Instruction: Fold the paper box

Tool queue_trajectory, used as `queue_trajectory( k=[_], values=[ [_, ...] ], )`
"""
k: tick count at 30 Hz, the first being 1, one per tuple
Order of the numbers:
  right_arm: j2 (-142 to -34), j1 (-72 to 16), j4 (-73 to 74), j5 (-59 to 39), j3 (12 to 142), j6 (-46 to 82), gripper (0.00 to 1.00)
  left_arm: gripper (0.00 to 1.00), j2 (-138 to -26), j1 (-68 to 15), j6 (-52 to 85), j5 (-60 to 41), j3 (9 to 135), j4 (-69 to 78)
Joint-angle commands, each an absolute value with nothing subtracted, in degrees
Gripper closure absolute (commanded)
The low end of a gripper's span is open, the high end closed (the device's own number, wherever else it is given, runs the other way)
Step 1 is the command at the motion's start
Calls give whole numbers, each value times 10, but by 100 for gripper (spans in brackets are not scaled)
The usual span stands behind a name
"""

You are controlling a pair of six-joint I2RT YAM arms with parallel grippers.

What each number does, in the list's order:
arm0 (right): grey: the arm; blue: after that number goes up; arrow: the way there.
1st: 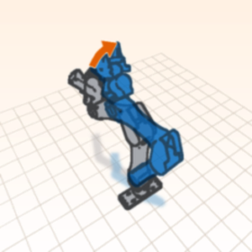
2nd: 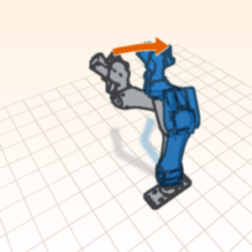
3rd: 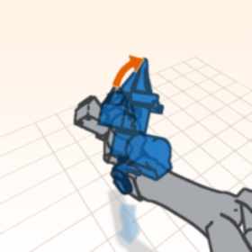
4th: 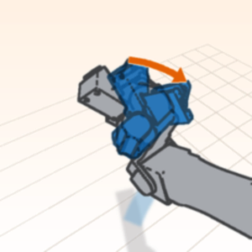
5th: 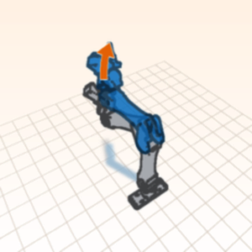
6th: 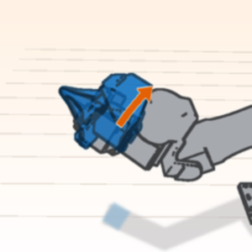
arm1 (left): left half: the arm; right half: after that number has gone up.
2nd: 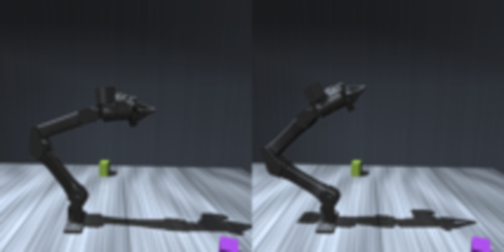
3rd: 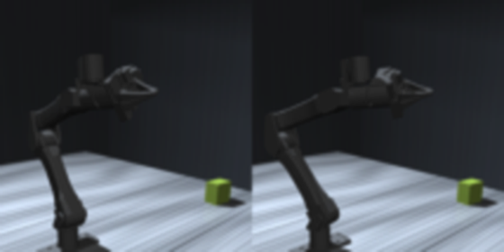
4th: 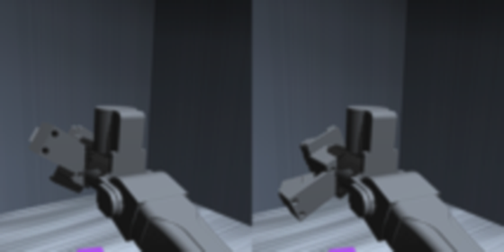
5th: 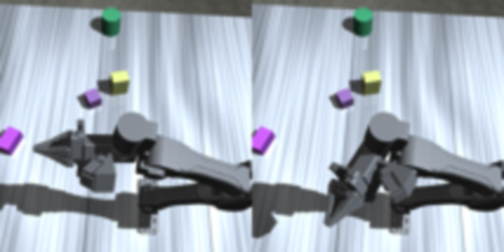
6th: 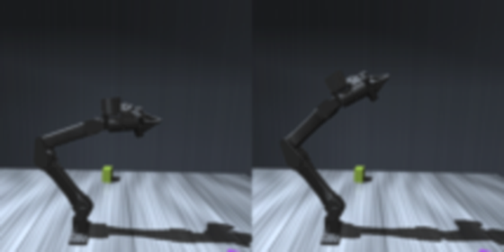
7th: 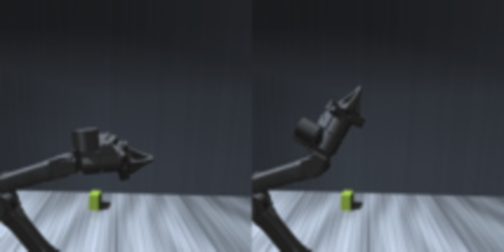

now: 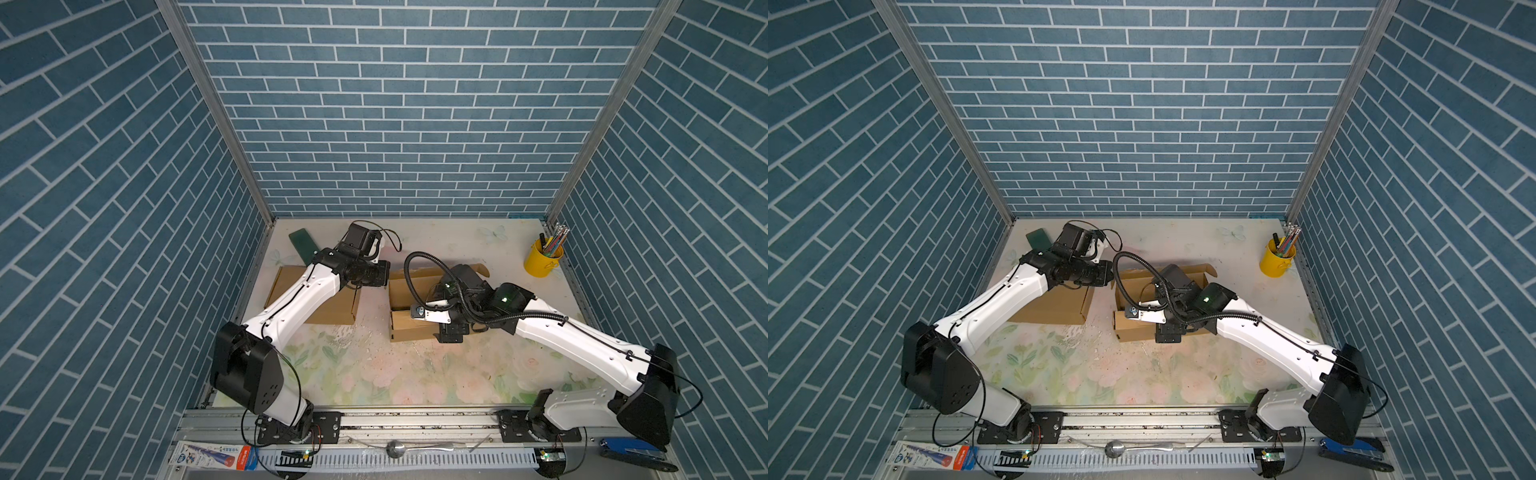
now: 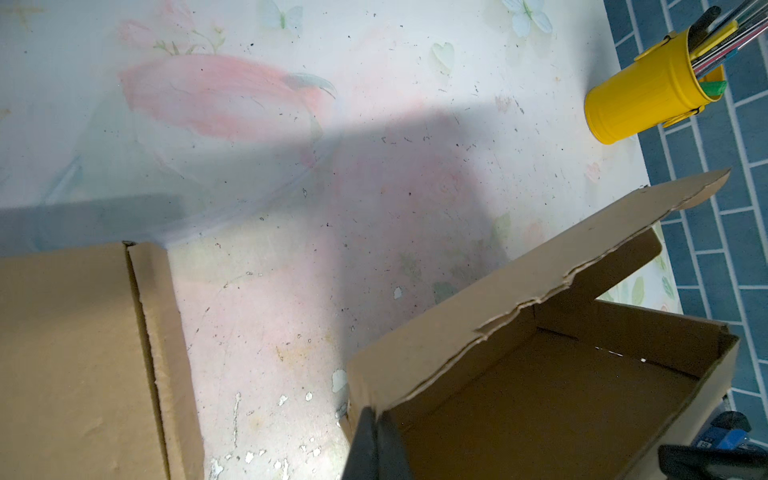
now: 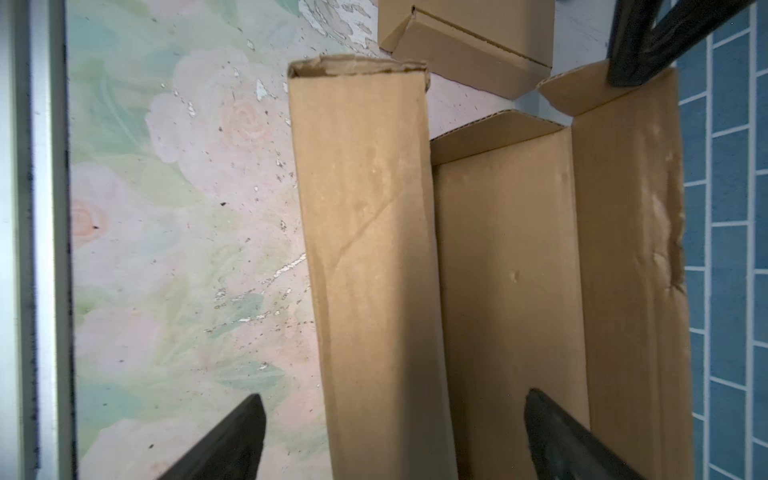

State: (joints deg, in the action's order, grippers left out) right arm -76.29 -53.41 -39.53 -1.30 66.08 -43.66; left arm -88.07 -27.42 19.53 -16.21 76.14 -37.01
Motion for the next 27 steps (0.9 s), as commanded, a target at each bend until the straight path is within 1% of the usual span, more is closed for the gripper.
queue_trajectory(
  k=[1,4,9,14,17,20,27],
  values=[
    [-768,-542,-299,75,616,-481,5,100,-893,-277,173,-170,783,-389],
    [-765,-544,-204,141,586,-516,6,100,-899,-277,154,-181,794,-400],
    [-765,-542,-73,185,547,-558,6,100,-902,-277,127,-204,805,-421],
    [-799,-529,40,211,519,-589,2,100,-910,-283,96,-221,814,-448],
    [-805,-514,13,177,535,-578,1,100,-913,-285,76,-224,820,-469],
    [-805,-501,-67,118,563,-570,1,100,-913,-286,60,-221,828,-480],
    [-819,-460,-198,43,642,-547,1,100,-913,-293,47,-215,842,-470]
  ],
)
